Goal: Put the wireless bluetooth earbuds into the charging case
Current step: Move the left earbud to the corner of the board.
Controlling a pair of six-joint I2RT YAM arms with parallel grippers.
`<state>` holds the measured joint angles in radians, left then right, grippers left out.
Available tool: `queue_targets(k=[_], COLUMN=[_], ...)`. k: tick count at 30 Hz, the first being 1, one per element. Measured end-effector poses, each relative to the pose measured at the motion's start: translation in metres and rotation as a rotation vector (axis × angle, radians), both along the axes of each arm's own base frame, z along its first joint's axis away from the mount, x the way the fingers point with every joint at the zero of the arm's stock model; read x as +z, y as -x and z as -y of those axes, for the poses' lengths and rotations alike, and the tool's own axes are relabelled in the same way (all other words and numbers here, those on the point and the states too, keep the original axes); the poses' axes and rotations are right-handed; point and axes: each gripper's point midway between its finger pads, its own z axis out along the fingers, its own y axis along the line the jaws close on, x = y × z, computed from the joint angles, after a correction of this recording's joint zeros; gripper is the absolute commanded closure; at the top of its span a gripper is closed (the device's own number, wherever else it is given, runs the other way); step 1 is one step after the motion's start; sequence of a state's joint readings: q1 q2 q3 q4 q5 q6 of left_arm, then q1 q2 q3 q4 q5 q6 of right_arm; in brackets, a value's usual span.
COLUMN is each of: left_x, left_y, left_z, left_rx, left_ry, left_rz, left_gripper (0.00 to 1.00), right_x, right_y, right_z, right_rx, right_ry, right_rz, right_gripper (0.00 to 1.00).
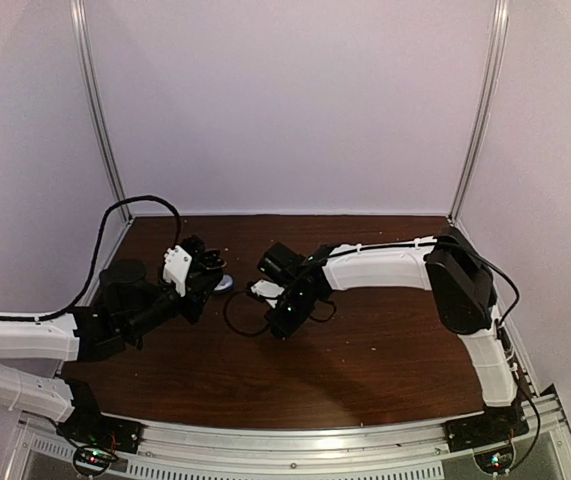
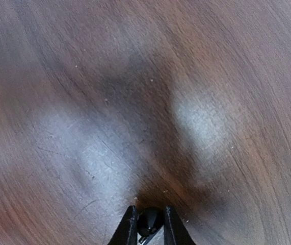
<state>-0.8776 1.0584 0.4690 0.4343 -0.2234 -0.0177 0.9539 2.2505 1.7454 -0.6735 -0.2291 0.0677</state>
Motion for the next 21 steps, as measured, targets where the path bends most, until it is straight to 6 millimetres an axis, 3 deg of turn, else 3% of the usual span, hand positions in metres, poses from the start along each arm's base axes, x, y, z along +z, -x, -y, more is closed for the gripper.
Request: queue_targets(k=[4, 7, 17, 21], left_x=[0.002, 0.005, 0.012, 0.012], left_y=[0.001, 0.001, 0.004, 0.005], left_z=[-0.001, -0.001, -0.001, 0.001], left_rx=[0.0, -0.001, -0.014, -0.025], left_ry=[0.005, 0.013, 0.031, 0.032], left_rz=[0.004, 0.011, 0.023, 0.022], left_gripper=[1.0, 1.0, 1.0, 1.0], right_x=[0.001, 0.0, -0.003, -0.005], right_y=[0.006, 0.024, 0.14, 0.163], right_z=[0.005, 0.016, 0.084, 0.101], right_rx=[0.013, 0.037, 0.195, 0.226], right_ry=[0.012, 0.038, 0.207, 0.275], right_rz=[0.001, -0.013, -0.125, -0.156], right_gripper=[0.9, 0.9, 0.86, 0.78])
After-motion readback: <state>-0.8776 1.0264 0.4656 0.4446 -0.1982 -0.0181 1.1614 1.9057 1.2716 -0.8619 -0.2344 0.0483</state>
